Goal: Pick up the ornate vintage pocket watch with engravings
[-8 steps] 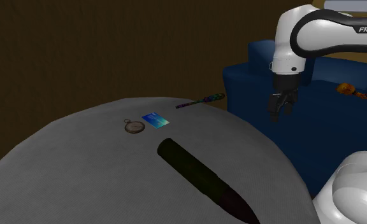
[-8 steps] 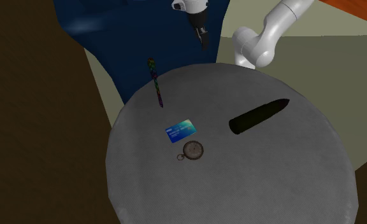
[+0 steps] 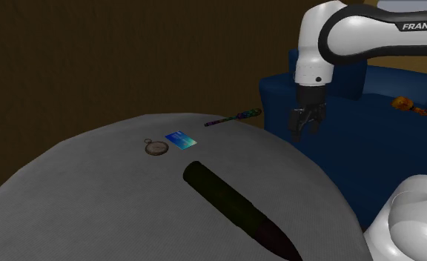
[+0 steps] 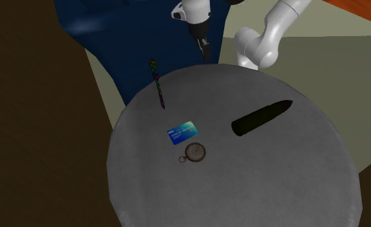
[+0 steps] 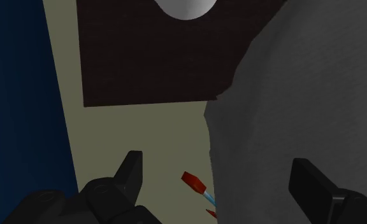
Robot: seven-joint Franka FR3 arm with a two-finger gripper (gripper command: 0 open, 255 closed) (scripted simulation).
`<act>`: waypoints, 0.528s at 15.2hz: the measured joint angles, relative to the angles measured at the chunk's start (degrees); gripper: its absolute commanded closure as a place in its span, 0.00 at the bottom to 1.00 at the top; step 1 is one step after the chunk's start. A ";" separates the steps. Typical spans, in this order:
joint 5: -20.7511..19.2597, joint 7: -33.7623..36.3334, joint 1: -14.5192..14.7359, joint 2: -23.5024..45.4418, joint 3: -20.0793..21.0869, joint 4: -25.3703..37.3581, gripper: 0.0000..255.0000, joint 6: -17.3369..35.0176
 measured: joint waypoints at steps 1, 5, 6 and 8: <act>0.68 0.82 0.31 1.07 0.67 0.73 0.00 0.64; 3.92 5.47 1.97 6.08 4.52 3.97 0.00 3.72; 4.39 6.41 2.20 7.91 5.28 5.57 0.00 4.31; 5.73 8.96 3.05 10.25 7.28 7.87 0.00 5.10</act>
